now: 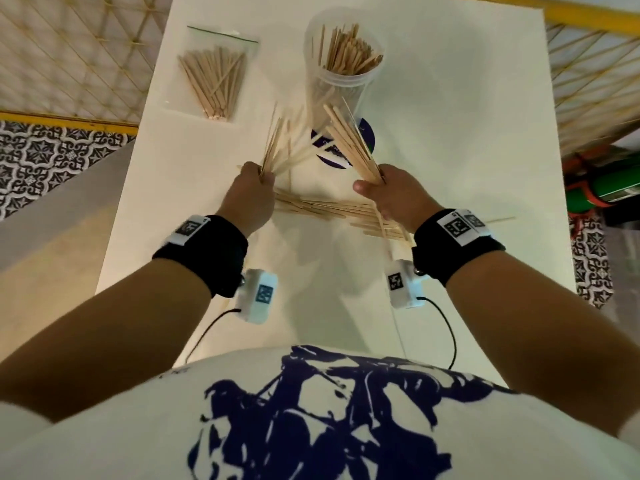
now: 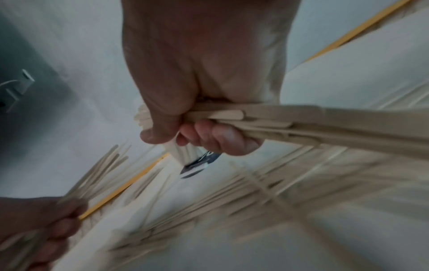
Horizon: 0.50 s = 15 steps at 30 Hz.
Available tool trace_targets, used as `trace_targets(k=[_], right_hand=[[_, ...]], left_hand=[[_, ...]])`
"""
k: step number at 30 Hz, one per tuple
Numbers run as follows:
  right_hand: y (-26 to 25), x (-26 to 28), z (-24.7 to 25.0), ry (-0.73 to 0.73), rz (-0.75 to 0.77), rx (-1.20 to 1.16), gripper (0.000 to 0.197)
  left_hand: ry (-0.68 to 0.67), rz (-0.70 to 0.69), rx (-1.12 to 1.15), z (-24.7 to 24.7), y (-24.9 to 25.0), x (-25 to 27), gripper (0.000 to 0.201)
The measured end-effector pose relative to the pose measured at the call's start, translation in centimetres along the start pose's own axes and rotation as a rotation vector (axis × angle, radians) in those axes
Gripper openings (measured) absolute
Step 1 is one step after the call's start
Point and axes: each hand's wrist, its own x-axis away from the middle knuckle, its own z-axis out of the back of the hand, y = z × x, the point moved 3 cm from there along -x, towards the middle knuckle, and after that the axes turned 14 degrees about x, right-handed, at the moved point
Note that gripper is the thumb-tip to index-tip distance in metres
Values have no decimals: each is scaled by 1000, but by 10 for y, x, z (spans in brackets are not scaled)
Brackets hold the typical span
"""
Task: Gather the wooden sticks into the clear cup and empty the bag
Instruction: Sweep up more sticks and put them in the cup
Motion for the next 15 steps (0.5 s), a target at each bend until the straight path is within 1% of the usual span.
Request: trace_targets(k=[1, 2, 3, 5, 6, 7, 8, 10, 12, 14, 15], right_hand=[[-8, 2, -6, 16, 8, -57, 29], [-16, 4, -12, 29, 17, -122, 25], [-24, 5, -17, 42, 25, -189, 23], [-42, 8, -23, 76, 46, -290, 22], [-50, 10, -25, 98, 57, -326, 21], [-58, 13, -27, 122, 63, -355, 19], [-66, 15, -30, 151, 61, -380, 21], [-76, 19, -33, 233, 37, -403, 29], [-82, 18, -35, 305, 23, -357, 28], [-85, 14, -35, 353, 11, -280, 29], [-86, 12, -34, 367, -2, -261, 30]], left_hand=[[3, 42, 172, -7, -1, 2, 16], [9, 74, 320, -14, 1, 7, 17], [6, 98, 415, -21, 3, 13, 19], [-65, 102, 476, -35, 11, 25, 19], [-112, 65, 463, -43, 16, 32, 17], [-167, 2, 422, -48, 22, 37, 11], [-225, -79, 380, -53, 29, 42, 11], [-315, -254, 355, -56, 39, 48, 35], [-336, -383, 331, -54, 43, 48, 41], [-331, -418, 244, -50, 41, 40, 40], [-339, -398, 181, -46, 40, 35, 35]])
